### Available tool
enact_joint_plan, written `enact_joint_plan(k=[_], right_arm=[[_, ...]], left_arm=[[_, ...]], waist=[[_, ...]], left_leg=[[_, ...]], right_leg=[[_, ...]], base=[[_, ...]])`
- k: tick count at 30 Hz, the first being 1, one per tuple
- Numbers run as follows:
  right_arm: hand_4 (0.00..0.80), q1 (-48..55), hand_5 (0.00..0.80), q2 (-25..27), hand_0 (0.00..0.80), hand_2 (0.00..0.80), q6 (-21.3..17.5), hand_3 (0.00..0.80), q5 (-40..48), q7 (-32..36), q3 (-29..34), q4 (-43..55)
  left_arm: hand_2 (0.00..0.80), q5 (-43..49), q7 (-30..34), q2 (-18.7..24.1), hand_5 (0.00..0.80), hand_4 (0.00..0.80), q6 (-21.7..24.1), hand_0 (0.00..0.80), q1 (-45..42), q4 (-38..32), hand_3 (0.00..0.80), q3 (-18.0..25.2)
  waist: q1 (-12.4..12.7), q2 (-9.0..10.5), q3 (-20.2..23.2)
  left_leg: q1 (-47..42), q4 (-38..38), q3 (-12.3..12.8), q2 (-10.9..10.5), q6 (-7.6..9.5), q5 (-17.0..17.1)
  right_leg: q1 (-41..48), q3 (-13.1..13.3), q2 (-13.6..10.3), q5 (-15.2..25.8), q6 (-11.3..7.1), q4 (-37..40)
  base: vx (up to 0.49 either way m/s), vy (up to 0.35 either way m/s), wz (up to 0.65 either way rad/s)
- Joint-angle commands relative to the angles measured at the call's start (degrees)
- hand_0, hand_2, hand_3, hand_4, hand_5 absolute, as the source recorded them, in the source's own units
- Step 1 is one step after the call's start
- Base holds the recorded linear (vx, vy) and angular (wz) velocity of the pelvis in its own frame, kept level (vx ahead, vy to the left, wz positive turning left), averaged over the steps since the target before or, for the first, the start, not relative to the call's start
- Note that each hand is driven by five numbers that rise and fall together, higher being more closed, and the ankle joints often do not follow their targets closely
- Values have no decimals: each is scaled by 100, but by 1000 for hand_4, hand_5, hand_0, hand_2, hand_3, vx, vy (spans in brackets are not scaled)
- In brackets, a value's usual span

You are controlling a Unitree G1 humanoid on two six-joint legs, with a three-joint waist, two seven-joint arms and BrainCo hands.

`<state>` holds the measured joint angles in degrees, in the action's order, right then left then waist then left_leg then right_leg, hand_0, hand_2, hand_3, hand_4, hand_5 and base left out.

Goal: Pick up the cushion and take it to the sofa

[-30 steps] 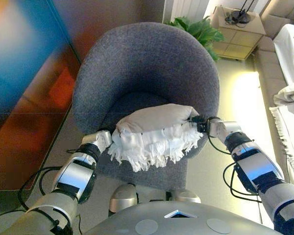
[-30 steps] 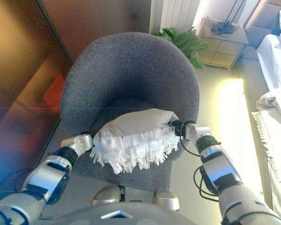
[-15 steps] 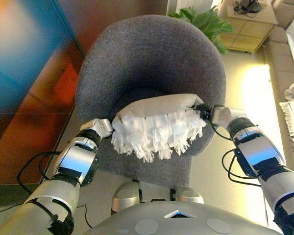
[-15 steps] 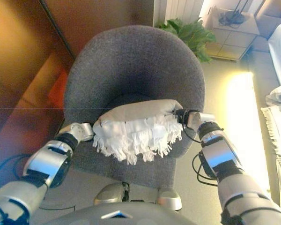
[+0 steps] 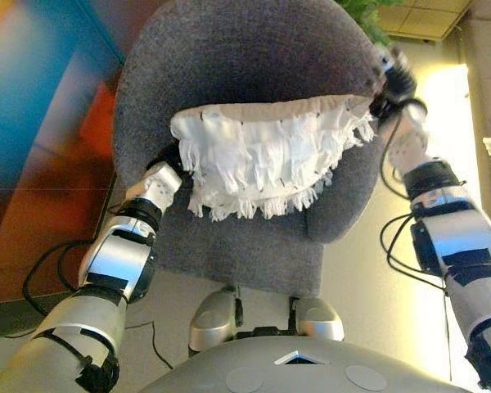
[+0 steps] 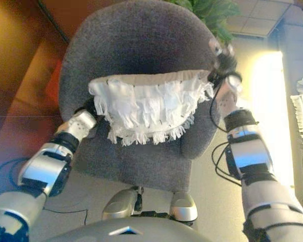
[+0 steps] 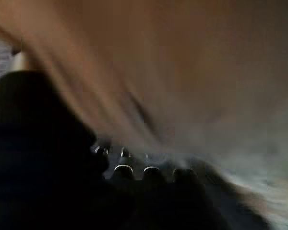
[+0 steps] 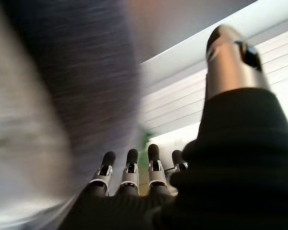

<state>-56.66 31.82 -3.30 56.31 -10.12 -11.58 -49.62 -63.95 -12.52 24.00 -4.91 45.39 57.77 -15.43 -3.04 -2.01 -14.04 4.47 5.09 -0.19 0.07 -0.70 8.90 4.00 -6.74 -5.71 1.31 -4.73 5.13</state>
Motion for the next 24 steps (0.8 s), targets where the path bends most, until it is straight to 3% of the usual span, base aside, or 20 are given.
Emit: enact_joint_plan(k=[1, 10, 16, 20, 24], right_arm=[[0, -257, 0, 535, 0, 0, -620, 0, 54, 210, 187, -14], [0, 1044, 0, 1278, 0, 0, -784, 0, 118, 388, 1130, 452], [0, 2458, 0, 1491, 0, 0, -1030, 0, -512, 185, 2046, 1009], [0, 3618, 0, 1413, 0, 0, -1082, 0, -731, -73, 2624, 1146], [0, 4607, 0, 1055, 0, 0, -1029, 0, -1195, -421, 2925, 1099]], left_arm=[[0, -196, 182, 430, 0, 0, 779, 0, 706, 54, 0, 263], [0, 453, -234, 885, 0, 0, 1205, 0, -902, -715, 0, 1078], [0, 1470, -341, 868, 0, 0, 1387, 0, -2406, -1342, 0, 1737], [0, 2028, -494, 834, 0, 0, 1439, 0, -3293, -1463, 0, 2136], [0, 2344, -576, 784, 0, 0, 1022, 0, -3812, -1201, 0, 2279]], waist=[[126, 97, 282], [233, 172, 601], [335, 221, 816], [388, 276, 830], [396, 321, 769]], left_leg=[[-658, -10, 61, 226, -338, -851], [-880, -12, -21, 171, -275, -939], [-1030, -10, -39, 151, -238, -1019], [-1081, -9, -62, 158, -228, -1037], [-1105, -9, -32, 163, -222, -1037]], right_leg=[[-135, 144, -376, 14, -123, -65], [61, 126, -360, -29, -148, -51], [240, 93, -348, -102, -181, -13], [293, 50, -326, -118, -199, -13], [314, 23, -302, -98, -207, -13]], base=[[76, -19, 0], [86, -41, -3], [72, -12, -6], [-16, -17, 0], [-69, -37, 0]])
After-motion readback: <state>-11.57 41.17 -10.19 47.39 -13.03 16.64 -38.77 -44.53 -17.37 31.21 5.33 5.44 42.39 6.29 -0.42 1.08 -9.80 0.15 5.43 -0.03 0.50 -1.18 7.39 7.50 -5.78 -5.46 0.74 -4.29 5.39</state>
